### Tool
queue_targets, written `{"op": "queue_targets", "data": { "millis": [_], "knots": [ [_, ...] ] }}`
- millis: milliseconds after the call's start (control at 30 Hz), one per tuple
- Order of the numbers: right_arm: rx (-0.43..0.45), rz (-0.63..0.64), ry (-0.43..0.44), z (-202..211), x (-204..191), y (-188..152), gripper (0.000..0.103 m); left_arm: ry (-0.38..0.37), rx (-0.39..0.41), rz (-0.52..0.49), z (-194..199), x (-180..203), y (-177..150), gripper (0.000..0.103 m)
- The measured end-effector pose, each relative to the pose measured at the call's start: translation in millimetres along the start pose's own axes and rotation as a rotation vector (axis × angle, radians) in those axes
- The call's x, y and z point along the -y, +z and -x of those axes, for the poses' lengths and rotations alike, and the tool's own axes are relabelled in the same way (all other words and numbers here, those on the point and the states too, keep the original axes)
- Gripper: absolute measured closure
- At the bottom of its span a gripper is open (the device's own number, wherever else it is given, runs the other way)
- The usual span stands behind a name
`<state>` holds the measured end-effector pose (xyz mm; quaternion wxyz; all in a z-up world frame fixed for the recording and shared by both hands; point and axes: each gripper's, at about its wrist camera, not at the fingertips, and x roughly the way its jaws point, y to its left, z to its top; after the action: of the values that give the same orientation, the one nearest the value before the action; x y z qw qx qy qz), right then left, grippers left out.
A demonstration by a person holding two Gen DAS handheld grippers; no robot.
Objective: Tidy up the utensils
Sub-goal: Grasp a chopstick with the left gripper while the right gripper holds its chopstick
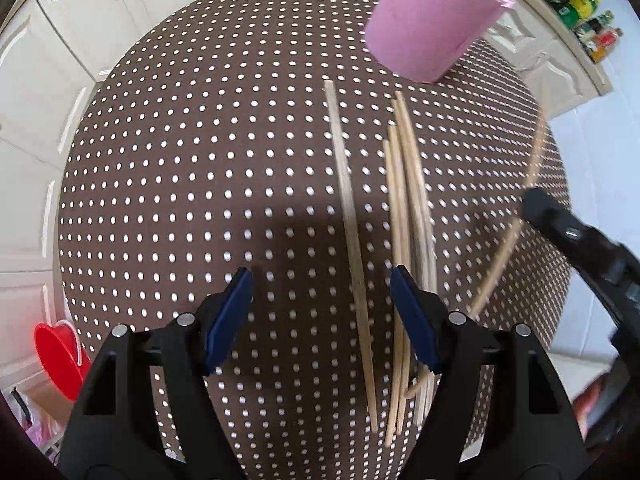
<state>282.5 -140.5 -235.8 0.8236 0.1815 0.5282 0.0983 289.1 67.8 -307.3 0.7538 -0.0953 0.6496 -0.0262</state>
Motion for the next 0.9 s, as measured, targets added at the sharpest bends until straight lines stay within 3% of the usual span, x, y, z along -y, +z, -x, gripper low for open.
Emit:
{"op": "queue_targets", "data": {
  "millis": [167,333,400,467,533,600,900],
  "knots": [
    [0.017,-0.011,-0.006,5.3,8.7,9.4,0.099,0.017,0.01,0.08,-12.2,0.0,26.9,0.032],
    [0.014,-0.029,-0.01,3.5,14.6,12.0,0.099,0.041,0.077,0.103,-14.7,5.4,49.7,0.035],
    [0.013,-0.031,-0.01,2.3,14.6,14.0,0.099,0.081,0.102,0.064,-16.9,12.4,58.5,0.063],
    [0.015,-0.033,-0.007,1.8,14.0,16.6,0.099,0.121,0.113,0.028,-16.8,18.1,62.5,0.079],
    [0.016,-0.031,-0.006,1.1,13.1,19.3,0.099,0.081,0.112,0.053,-15.4,13.4,67.3,0.093],
    [0.016,-0.03,-0.005,0.7,12.4,23.2,0.099,0.048,0.101,0.081,-14.4,8.7,71.7,0.095],
    [0.057,-0.013,0.015,15.9,8.8,29.0,0.099,0.065,0.165,0.064,17.7,11.5,69.6,0.097]
  ]
}}
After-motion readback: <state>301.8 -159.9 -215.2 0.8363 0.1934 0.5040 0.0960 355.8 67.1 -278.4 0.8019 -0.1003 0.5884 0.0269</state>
